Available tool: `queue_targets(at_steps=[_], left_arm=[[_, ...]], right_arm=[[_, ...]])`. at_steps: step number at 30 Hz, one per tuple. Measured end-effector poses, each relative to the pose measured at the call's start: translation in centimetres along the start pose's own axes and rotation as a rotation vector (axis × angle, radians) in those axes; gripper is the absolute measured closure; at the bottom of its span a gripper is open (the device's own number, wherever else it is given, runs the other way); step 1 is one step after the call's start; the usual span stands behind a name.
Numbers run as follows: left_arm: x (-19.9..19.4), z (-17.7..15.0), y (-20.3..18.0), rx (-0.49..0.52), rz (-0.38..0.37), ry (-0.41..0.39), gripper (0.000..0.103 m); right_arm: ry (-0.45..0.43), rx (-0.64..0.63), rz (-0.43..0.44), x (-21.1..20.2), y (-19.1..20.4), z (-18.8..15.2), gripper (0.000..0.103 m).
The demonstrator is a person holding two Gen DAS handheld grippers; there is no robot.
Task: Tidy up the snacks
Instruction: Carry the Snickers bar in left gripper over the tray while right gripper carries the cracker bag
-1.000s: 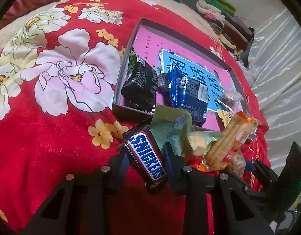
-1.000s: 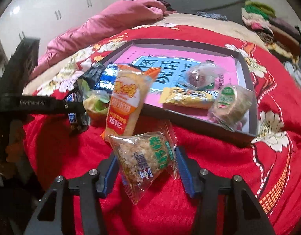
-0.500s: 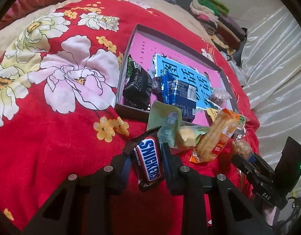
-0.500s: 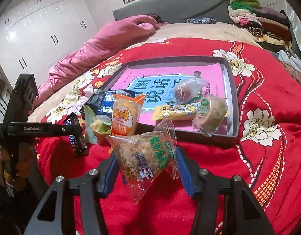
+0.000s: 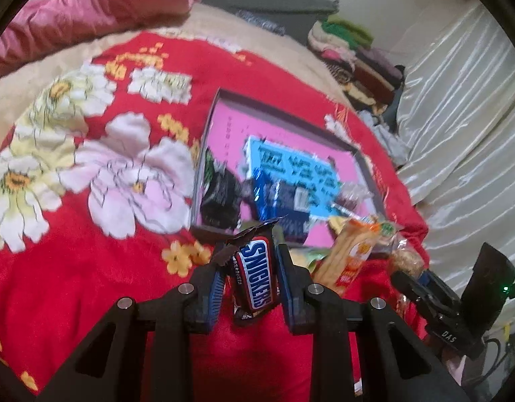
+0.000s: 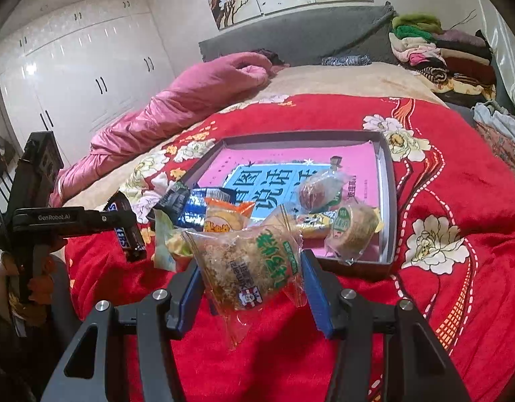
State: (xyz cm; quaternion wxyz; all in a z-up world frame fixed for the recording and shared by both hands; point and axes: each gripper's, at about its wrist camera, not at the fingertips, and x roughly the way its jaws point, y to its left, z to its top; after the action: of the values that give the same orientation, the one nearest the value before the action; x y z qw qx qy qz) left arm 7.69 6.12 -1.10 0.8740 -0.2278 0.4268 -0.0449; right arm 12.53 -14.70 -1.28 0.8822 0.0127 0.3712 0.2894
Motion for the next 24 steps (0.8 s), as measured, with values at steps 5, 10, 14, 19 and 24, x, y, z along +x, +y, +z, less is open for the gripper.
queue_targets(at_steps=[5,10,14,19,24], left_arm=[[-0.9,1.1,-0.6,0.023,-0.004,-0.062,0.073],[-1.4,2.4,-0.6,0.025,-0.002,-0.118,0.073],[-1.3,3.4,-0.5,0.020,0.001,-0.142,0.073],[-0.7,4.3,-0.2,0.016,0.009,-0.156,0.073],[0.4,4.8,-0.2,0.027,0.008,-0.147,0.073]], right_arm=[[-0.023,-0.003,-0.006,-0.4,0.0,0.2,0.047],[-0.036,-0.005,-0.013,-0.4,-0.1,0.4,0.047],[-0.053,-0.001,-0.023,-0.6,-0.4,0.6,0.047],[-0.078,0.003,-0.040,-0.9,-0.8,0.9,0.047],[-0.076,-0.008,-0.058,-0.2,-1.0,1.4,0.047]])
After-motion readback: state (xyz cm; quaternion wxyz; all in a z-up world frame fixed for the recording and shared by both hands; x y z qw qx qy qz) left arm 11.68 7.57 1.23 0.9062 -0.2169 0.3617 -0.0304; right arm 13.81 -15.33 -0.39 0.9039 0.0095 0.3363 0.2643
